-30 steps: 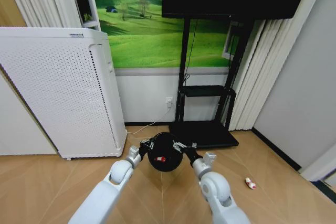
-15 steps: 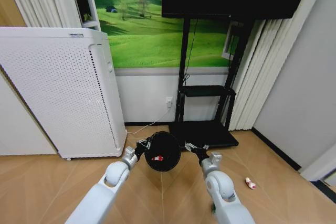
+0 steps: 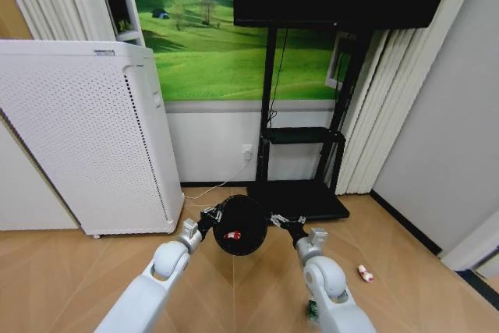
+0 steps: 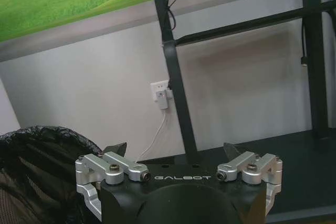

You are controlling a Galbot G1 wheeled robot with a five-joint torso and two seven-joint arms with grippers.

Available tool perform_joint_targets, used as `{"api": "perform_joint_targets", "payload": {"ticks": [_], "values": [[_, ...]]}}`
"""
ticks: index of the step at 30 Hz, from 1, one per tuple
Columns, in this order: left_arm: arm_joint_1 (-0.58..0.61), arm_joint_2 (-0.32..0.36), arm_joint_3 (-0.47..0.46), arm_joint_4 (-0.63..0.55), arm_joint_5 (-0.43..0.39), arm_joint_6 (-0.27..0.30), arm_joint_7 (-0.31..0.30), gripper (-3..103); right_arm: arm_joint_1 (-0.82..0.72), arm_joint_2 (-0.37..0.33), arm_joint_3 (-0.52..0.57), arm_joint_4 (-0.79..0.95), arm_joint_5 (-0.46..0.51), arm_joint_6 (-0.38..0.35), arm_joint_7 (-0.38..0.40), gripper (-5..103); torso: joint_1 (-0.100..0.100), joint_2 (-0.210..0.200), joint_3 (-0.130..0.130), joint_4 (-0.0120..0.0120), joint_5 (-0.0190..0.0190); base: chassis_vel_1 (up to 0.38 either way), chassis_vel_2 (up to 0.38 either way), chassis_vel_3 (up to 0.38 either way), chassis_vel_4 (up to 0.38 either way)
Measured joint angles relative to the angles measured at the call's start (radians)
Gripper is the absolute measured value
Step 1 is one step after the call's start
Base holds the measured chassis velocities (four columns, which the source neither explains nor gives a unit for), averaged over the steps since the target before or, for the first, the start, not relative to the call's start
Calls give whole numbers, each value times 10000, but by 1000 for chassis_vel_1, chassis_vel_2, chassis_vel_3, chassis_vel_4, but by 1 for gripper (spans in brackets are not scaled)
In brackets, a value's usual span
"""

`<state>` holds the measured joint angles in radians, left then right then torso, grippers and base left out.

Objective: Pick up the trash bin and place the garbage on the floor into it.

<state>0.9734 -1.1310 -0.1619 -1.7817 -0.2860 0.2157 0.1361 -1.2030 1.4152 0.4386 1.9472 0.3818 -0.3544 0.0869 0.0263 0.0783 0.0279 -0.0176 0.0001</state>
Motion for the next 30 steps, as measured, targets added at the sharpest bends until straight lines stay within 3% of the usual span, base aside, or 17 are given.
{"api": "perform_joint_targets", "payload": {"ticks": [8, 14, 21, 24, 30], "values": [[70, -23, 21, -43, 37, 14, -15, 7, -63, 0, -44, 3, -5, 63, -14, 100, 0, -1, 1, -2, 2, -235, -243, 238, 248], [56, -47, 41, -78, 33, 39, -29, 7, -568, -15, -242, -31, -557, 296, 7, 100, 0, 0, 0, -6, 0, -166, -184, 165, 159], [67, -44, -72, -99, 30, 49, -14, 7, -1652, 41, -531, 466, -311, -468, 1311, 100, -1, 0, -1, 6, -3, 28, 17, -8, -13], [74, -54, -168, -114, 31, 46, 8, 7, -2116, -34, -638, 1399, 471, -1361, 2350, 100, -1, 0, -1, 3, -3, 38, 40, -26, -17], [125, -95, -242, -192, 42, 20, 91, 7, -2270, -205, -803, 2098, 1191, -2238, 3546, 100, -1, 0, -1, -1, -2, 0, 0, 0, 0]]}}
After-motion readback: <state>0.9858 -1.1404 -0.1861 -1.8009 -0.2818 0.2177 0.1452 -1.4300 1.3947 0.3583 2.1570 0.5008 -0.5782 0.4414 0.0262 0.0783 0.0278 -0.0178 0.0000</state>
